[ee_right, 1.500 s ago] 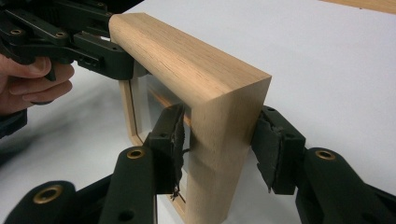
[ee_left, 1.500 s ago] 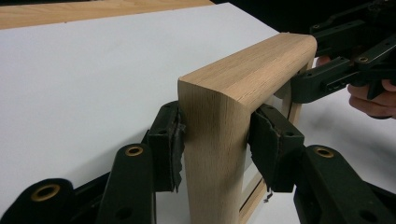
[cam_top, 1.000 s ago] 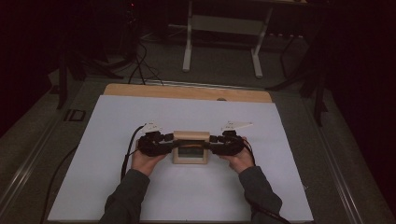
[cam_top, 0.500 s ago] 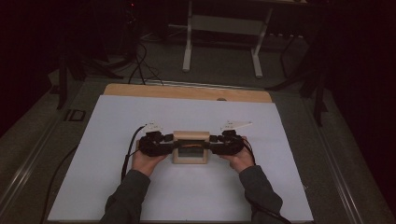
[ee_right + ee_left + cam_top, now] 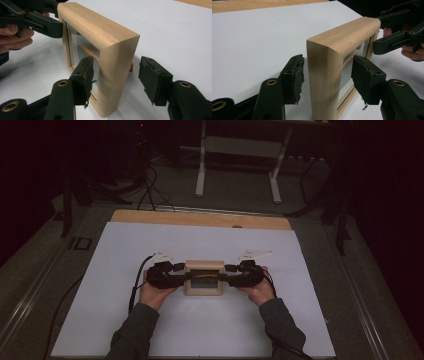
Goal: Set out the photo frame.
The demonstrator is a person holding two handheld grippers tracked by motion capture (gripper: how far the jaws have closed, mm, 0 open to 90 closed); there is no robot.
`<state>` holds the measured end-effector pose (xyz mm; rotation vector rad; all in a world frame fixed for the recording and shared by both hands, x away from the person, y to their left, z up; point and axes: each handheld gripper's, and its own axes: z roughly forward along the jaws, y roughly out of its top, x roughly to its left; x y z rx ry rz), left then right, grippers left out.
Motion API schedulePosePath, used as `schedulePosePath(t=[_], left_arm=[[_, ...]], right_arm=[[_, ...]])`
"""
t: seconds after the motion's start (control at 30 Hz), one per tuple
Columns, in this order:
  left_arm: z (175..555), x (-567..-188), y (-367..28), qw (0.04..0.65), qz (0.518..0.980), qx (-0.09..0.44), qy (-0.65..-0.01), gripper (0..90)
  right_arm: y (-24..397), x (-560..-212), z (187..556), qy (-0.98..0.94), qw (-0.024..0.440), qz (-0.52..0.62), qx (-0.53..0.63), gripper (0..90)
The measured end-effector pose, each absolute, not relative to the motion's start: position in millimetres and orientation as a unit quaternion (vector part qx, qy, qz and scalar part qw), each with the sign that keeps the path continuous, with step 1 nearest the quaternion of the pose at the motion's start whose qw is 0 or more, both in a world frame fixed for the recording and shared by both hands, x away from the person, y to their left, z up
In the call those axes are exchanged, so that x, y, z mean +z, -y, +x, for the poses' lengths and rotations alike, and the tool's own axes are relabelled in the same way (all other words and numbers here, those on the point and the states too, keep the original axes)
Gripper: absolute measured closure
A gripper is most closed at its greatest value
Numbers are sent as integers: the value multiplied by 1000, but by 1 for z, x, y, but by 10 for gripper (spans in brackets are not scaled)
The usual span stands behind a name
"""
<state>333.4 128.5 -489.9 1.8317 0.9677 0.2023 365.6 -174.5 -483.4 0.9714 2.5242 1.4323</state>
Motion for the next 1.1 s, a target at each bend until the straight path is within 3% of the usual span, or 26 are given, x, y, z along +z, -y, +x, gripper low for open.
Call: schedulePosePath(t=[1.1], left_arm=[[290, -489, -176, 477, 771, 99, -409, 444]], right_arm=[[208, -476, 343, -846, 62, 309, 431, 445]])
